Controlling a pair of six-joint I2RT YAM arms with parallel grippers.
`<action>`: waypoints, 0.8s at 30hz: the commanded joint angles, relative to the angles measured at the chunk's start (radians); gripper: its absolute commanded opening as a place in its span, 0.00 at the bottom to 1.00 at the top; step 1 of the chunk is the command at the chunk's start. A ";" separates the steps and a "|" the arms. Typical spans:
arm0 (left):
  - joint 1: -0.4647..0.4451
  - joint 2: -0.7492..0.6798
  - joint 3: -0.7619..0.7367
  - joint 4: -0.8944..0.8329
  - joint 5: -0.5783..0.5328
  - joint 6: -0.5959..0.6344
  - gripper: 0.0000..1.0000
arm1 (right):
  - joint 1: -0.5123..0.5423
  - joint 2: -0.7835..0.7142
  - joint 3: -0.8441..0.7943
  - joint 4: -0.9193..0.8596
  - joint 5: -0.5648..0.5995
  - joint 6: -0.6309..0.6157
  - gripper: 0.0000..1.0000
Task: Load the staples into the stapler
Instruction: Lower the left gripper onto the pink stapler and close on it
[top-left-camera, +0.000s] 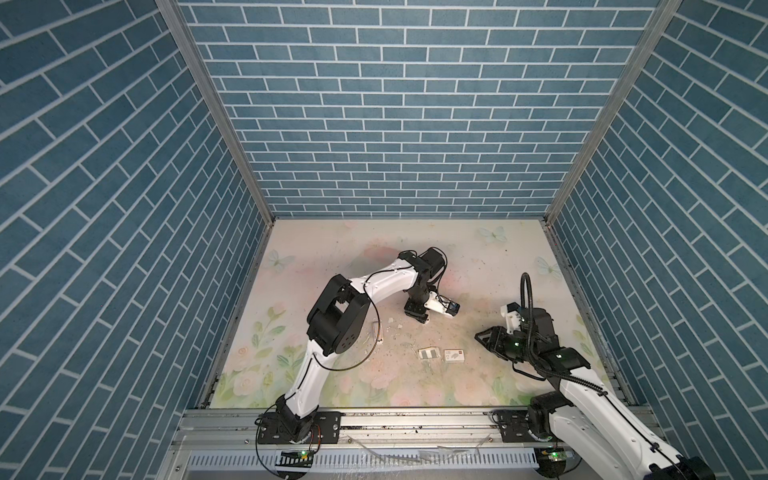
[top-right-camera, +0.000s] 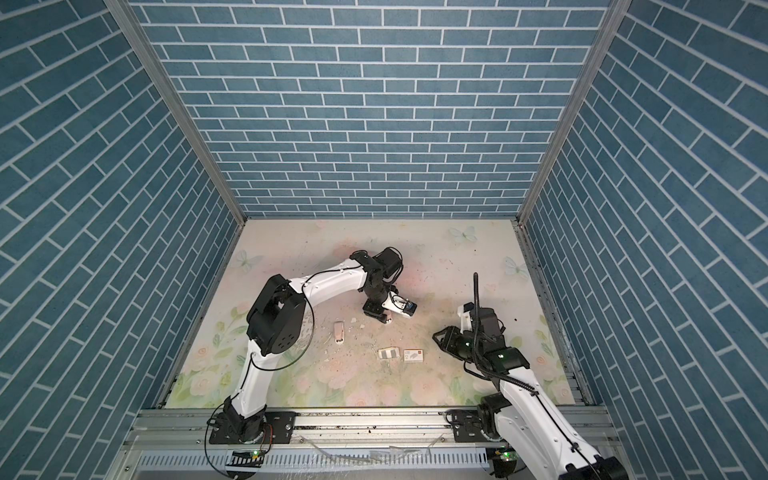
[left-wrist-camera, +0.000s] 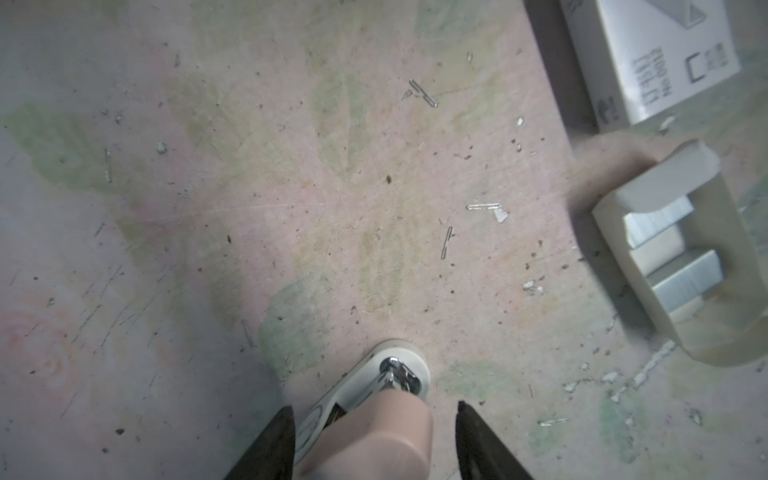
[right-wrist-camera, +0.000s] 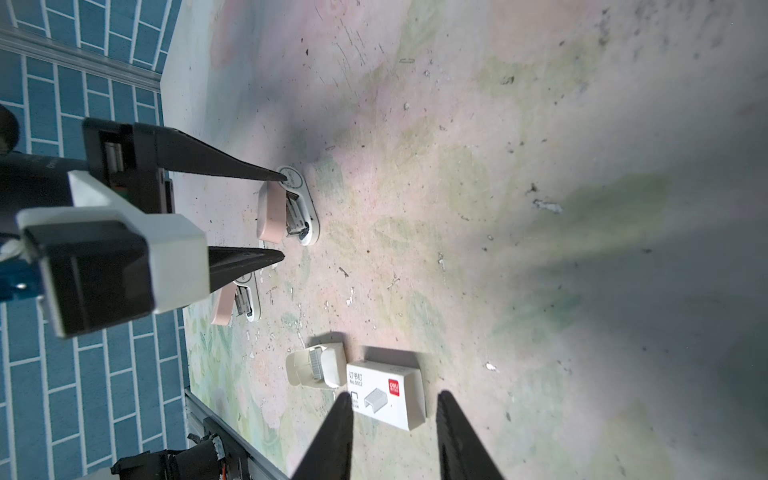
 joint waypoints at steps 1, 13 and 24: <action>-0.002 -0.001 -0.011 0.000 -0.015 -0.002 0.57 | -0.004 -0.006 -0.007 -0.016 0.017 0.018 0.35; -0.002 -0.012 -0.023 0.001 -0.030 -0.046 0.33 | -0.009 0.028 -0.001 0.007 0.019 0.001 0.33; 0.001 -0.032 -0.011 -0.031 -0.020 -0.106 0.43 | -0.016 0.047 -0.006 0.038 0.013 -0.004 0.33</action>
